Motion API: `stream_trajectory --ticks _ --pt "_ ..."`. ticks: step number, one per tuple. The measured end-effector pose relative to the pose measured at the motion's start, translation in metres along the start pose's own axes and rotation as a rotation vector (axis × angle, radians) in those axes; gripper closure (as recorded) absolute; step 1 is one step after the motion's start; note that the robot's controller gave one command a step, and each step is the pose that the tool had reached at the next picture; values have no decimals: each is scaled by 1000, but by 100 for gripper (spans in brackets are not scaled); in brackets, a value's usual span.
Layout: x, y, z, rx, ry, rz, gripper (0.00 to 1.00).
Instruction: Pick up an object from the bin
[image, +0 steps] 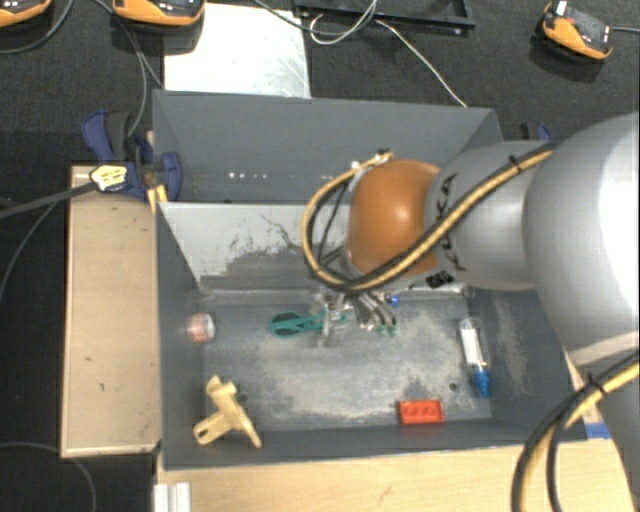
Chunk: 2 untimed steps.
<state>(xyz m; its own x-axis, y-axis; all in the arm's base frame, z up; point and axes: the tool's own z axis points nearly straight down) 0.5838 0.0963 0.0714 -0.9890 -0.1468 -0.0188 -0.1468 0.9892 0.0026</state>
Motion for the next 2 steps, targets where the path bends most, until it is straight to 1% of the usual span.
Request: stream_trajectory --ticks 1,2 --pt "-8 5 -94 0 -10 -10 100" --pt "-3 -10 -67 0 0 -13 100"
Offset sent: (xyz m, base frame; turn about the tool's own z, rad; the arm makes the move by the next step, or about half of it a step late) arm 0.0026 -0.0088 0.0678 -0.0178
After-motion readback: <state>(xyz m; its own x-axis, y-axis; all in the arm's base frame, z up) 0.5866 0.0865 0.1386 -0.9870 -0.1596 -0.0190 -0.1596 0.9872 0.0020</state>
